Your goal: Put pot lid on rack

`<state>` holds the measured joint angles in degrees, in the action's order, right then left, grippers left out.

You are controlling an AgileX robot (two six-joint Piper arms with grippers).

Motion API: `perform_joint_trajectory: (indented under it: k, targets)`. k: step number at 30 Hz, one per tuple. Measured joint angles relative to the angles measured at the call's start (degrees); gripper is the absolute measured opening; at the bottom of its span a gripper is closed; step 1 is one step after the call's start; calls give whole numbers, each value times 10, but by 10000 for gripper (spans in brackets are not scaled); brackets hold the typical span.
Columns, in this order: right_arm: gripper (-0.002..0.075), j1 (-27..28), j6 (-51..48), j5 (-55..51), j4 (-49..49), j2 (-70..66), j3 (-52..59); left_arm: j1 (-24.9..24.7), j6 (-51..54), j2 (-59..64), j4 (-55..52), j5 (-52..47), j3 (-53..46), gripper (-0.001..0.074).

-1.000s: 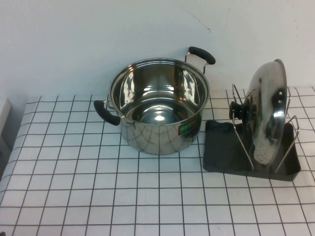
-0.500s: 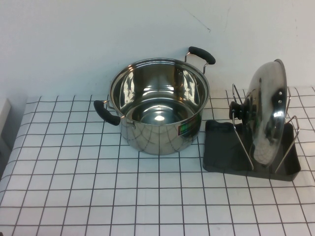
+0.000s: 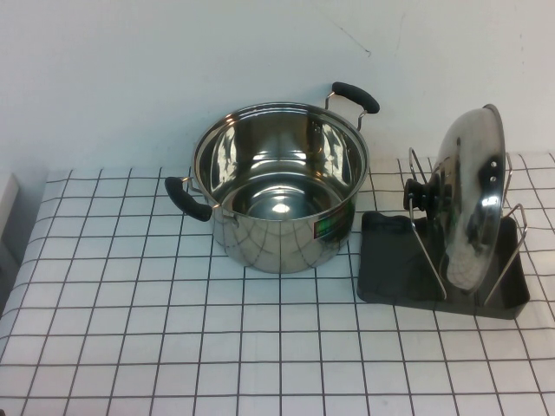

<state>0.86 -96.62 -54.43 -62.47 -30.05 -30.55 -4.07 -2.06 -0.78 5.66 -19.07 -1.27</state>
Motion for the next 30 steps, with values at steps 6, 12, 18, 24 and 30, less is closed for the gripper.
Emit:
perform_joint_trajectory:
  k: [6,12,18,24,30]
  targets:
    - [-1,0,0,0,0,0,0,0,0,0,-1,0,0,-2]
    - [-1,-26,-7,4,0,0,0,0,0,0,-2,0,0,-2]
    - [-1,-45,-54,114,-5,34,8,0,0,0,-2,0,0,-2]
    - [-1,-28,-32,224,47,126,30,0,-1,0,-2,0,0,-2]
    - [-1,2,59,286,165,201,89,0,-1,0,-3,0,0,-2]
